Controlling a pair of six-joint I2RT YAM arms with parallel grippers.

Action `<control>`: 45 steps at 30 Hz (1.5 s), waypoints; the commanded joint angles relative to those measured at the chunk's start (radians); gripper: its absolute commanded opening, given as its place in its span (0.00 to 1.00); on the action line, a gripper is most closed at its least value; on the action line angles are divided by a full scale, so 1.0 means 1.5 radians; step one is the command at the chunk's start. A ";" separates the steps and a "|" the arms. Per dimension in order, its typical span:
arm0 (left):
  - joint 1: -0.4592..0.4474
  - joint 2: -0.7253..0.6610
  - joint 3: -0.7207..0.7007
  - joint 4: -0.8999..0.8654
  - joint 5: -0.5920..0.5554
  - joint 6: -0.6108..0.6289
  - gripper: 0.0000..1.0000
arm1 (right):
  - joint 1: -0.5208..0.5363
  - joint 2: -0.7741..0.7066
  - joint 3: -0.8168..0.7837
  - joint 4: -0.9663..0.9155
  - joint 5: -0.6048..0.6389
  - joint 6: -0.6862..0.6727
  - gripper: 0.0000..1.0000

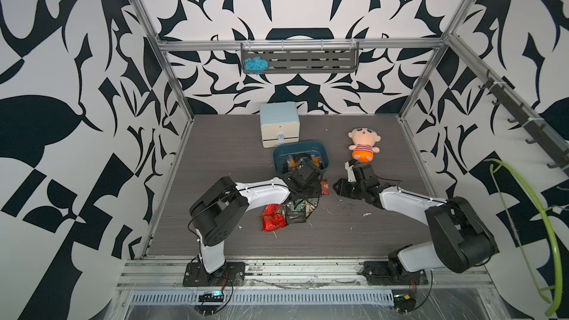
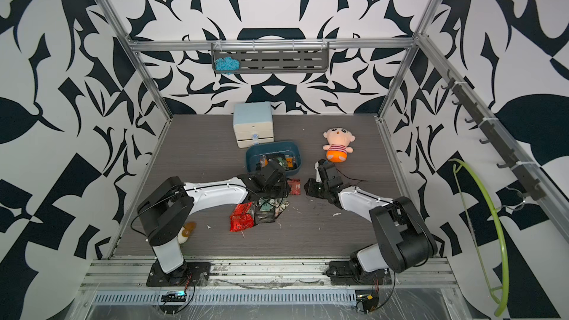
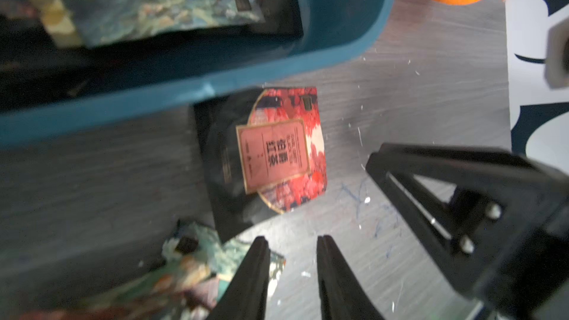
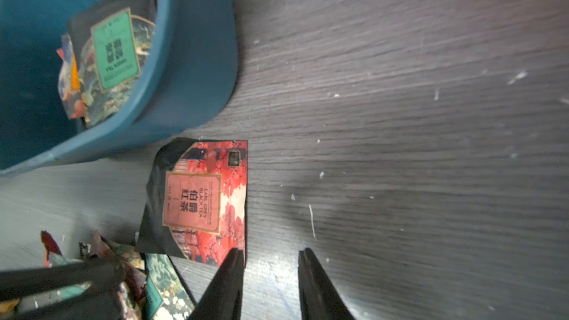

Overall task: Put the tea bags into the storage box
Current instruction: Pick up the tea bag from the center of the board.

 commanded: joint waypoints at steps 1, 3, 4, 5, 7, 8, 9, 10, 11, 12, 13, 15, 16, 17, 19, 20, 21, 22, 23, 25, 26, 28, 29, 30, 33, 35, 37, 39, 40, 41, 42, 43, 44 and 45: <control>0.017 0.041 0.026 0.005 0.003 -0.010 0.32 | 0.000 0.014 0.022 0.029 -0.034 -0.013 0.33; 0.023 0.057 0.035 0.011 0.011 -0.013 0.32 | 0.000 0.020 0.024 0.029 -0.041 -0.013 0.32; 0.026 0.063 0.038 0.014 0.016 -0.014 0.32 | 0.001 0.021 0.024 0.032 -0.042 -0.013 0.32; 0.028 0.068 0.040 0.015 0.018 -0.016 0.32 | 0.001 0.022 0.022 0.032 -0.041 -0.016 0.32; 0.032 0.073 0.041 0.016 0.016 -0.018 0.32 | 0.003 0.022 0.020 0.032 -0.041 -0.017 0.32; 0.034 0.075 0.040 0.015 0.013 -0.020 0.32 | 0.004 0.023 0.020 0.033 -0.040 -0.018 0.32; 0.035 0.077 0.039 0.016 0.012 -0.021 0.32 | 0.005 0.024 0.019 0.033 -0.040 -0.019 0.32; 0.035 0.079 0.038 0.015 0.010 -0.020 0.32 | 0.006 0.025 0.019 0.033 -0.040 -0.019 0.32; 0.036 0.082 0.039 0.011 0.007 -0.021 0.32 | 0.006 0.028 0.021 0.034 -0.040 -0.019 0.32; 0.036 0.086 0.039 0.007 0.005 -0.021 0.32 | 0.008 0.033 0.024 0.034 -0.041 -0.019 0.32; 0.037 0.089 0.039 0.006 0.007 -0.020 0.32 | 0.008 0.036 0.024 0.033 -0.041 -0.020 0.32; 0.036 0.096 0.035 0.010 0.019 -0.021 0.32 | 0.009 0.042 0.028 0.033 -0.041 -0.020 0.32; 0.036 0.099 0.034 0.012 0.025 -0.021 0.32 | 0.009 0.044 0.029 0.034 -0.042 -0.020 0.33; 0.036 0.102 0.032 0.012 0.029 -0.021 0.32 | 0.009 0.047 0.029 0.035 -0.043 -0.020 0.33; 0.034 0.106 0.026 0.013 0.034 -0.020 0.32 | 0.012 0.051 0.030 0.036 -0.043 -0.020 0.34; 0.032 0.106 0.023 0.012 0.035 -0.020 0.32 | 0.012 0.054 0.032 0.036 -0.044 -0.020 0.35; 0.031 0.106 0.018 0.011 0.033 -0.019 0.32 | 0.013 0.056 0.034 0.036 -0.044 -0.020 0.36; 0.029 0.105 0.016 0.007 0.030 -0.019 0.31 | 0.014 0.058 0.036 0.036 -0.045 -0.020 0.36; 0.027 0.105 0.013 0.004 0.027 -0.019 0.29 | 0.015 0.060 0.037 0.035 -0.046 -0.020 0.37; 0.021 0.105 0.008 0.002 0.027 -0.019 0.23 | 0.016 0.063 0.039 0.035 -0.045 -0.021 0.38; 0.017 0.105 0.006 0.001 0.026 -0.018 0.22 | 0.017 0.065 0.040 0.034 -0.044 -0.021 0.38; 0.007 0.106 0.007 -0.007 0.021 -0.016 0.22 | 0.018 0.068 0.042 0.033 -0.044 -0.021 0.39; 0.002 0.108 0.009 -0.014 0.017 -0.013 0.23 | 0.019 0.069 0.043 0.032 -0.043 -0.021 0.39; -0.001 0.109 0.011 -0.018 0.017 -0.011 0.22 | 0.019 0.070 0.043 0.031 -0.043 -0.021 0.39; -0.003 0.109 0.004 -0.014 0.019 -0.013 0.22 | 0.020 0.073 0.045 0.028 -0.041 -0.021 0.39; -0.003 0.108 -0.003 -0.003 0.024 -0.020 0.22 | 0.022 0.074 0.045 0.027 -0.041 -0.021 0.39; -0.004 0.109 -0.008 0.012 0.036 -0.026 0.22 | 0.023 0.074 0.045 0.027 -0.042 -0.021 0.38; -0.005 0.112 -0.005 0.015 0.042 -0.028 0.22 | 0.025 0.075 0.046 0.027 -0.042 -0.021 0.36; -0.005 0.114 -0.004 0.015 0.043 -0.028 0.21 | 0.025 0.075 0.046 0.027 -0.042 -0.022 0.35; -0.006 0.114 -0.003 0.017 0.043 -0.029 0.21 | 0.027 0.075 0.046 0.027 -0.042 -0.023 0.34; -0.006 0.115 -0.002 0.018 0.044 -0.030 0.21 | 0.029 0.076 0.045 0.027 -0.042 -0.024 0.33; -0.006 0.115 -0.002 0.019 0.045 -0.030 0.21 | 0.030 0.076 0.047 0.025 -0.042 -0.024 0.33; -0.006 0.114 -0.001 0.022 0.046 -0.030 0.21 | 0.031 0.076 0.047 0.024 -0.043 -0.026 0.32; -0.007 0.114 -0.001 0.022 0.046 -0.031 0.21 | 0.033 0.076 0.047 0.023 -0.045 -0.028 0.31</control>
